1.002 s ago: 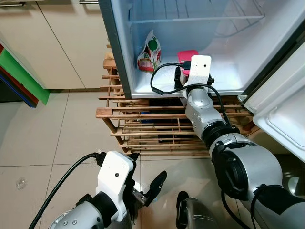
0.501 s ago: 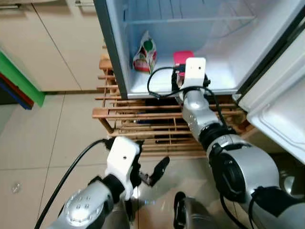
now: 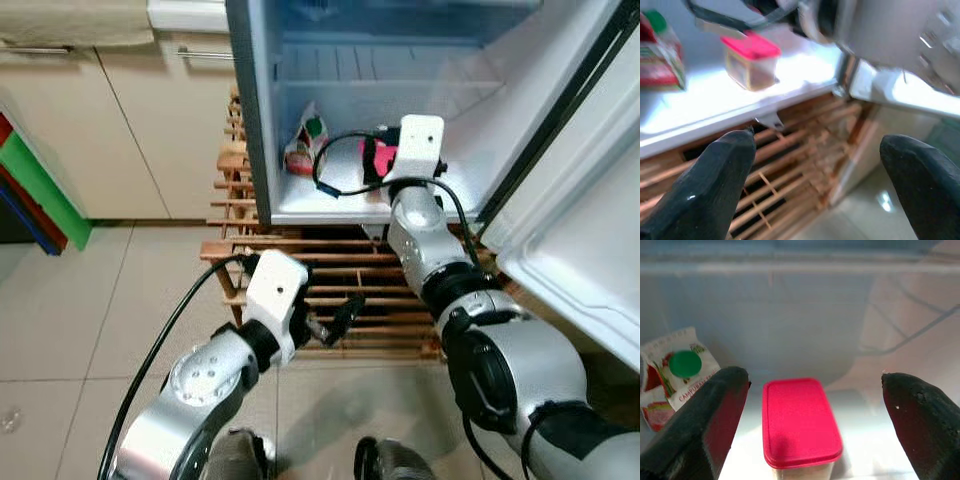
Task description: Restocking fridge
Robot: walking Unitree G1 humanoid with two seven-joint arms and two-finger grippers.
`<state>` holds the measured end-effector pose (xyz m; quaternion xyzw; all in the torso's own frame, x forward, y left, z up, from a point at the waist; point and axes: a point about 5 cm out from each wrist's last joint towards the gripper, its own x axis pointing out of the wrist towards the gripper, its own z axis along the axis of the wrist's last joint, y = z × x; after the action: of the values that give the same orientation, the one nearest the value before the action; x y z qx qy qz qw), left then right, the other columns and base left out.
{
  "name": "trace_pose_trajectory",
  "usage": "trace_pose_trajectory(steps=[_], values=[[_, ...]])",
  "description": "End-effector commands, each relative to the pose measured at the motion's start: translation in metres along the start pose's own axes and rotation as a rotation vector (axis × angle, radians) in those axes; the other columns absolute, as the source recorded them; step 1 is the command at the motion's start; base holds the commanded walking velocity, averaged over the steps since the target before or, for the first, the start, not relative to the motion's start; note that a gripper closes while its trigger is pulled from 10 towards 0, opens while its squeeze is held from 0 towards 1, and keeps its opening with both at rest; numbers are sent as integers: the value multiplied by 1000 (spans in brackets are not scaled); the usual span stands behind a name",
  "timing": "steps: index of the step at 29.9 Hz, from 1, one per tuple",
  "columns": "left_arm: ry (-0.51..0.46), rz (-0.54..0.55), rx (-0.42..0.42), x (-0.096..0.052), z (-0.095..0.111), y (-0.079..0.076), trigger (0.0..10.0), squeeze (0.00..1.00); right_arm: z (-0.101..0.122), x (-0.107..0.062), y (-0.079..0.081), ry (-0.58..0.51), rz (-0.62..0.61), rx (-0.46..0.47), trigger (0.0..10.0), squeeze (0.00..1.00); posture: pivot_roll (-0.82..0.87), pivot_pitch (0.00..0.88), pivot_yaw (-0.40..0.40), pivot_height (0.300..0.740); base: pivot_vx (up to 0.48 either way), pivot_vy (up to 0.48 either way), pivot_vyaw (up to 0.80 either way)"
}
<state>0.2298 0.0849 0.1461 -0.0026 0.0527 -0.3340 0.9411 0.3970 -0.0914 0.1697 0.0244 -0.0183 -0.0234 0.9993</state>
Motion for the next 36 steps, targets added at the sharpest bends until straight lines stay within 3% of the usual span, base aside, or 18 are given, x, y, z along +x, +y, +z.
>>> trace_pose_trajectory(steps=[1,5,11,16,25,36], values=[[-15,49,-12,2,-1,7,10000,0,-6,-3,-5,20,-21,21,10000,0,125,27,-61,740,0,0,0],[-31,158,-75,3,-4,18,10000,0,-34,-14,-9,113,-17,5,10000,0,117,36,-62,740,0,0,0],[-15,167,-77,-6,-9,14,10000,0,-66,-25,-25,260,-104,-98,10000,0,144,87,-54,740,0,0,0],[2,182,-71,-19,-10,13,10000,0,-65,-24,-20,261,-121,-143,10000,0,182,131,-42,740,0,0,0],[67,221,-78,-52,-13,5,10000,0,-56,-19,-11,279,-139,-142,10000,0,260,224,-30,740,0,0,0],[126,255,-83,-80,-11,-6,10000,0,-46,-12,-11,272,-168,-169,10000,0,335,268,-14,740,0,0,0]])
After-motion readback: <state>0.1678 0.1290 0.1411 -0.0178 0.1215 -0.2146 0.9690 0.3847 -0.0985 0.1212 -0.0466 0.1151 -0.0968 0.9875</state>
